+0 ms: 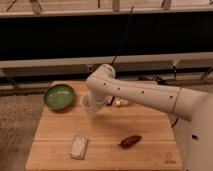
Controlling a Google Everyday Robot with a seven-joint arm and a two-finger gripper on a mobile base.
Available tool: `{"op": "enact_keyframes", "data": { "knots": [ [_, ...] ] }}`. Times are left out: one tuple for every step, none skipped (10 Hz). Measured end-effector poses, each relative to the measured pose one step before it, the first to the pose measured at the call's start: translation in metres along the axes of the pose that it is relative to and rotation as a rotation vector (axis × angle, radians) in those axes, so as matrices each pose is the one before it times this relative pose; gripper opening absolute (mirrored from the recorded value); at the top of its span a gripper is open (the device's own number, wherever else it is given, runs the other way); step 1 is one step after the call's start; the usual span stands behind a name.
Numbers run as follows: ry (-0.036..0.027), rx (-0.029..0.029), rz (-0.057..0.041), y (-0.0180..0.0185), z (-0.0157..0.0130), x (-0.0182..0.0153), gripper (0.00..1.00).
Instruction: Place the ceramic cup in the ceramic bowl
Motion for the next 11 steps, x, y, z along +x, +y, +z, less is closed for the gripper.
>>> {"op": "enact_keyframes", "data": {
  "knots": [
    [-0.00098,0.00377,-0.00163,-0.00639,-0.00066,-0.00003,0.00],
    [-0.00062,0.00149,-0.00429,-0.00684,-0.00004,-0.00109,0.00],
    [-0.00109,0.00376,-0.00240,-0.00788,-0.00029,-0.00027,0.00],
    [0.00126,0.00367,-0.00028,-0.00684,-0.00014,0.00138,0.00],
    [0.00088,0.00190,-0.00494,-0.00713,-0.00006,-0.00007,0.00],
    [-0.00210,0.00256,-0.00825,-0.01291,0.00033,-0.00286,0.00],
    [-0.00161,0.00232,-0.00884,-0.00866,0.00039,-0.00224,0.00],
    [0.00151,-0.00283,-0.00670,-0.00342,-0.00027,0.00001,0.00],
    [0.00136,-0.00035,-0.01234,-0.00936,0.00017,-0.00064,0.00],
    [-0.00362,-0.00017,-0.01088,-0.00849,0.00018,-0.00430,0.00],
    [-0.00374,0.00287,-0.01932,-0.01219,0.00058,-0.00493,0.00]
  ]
}}
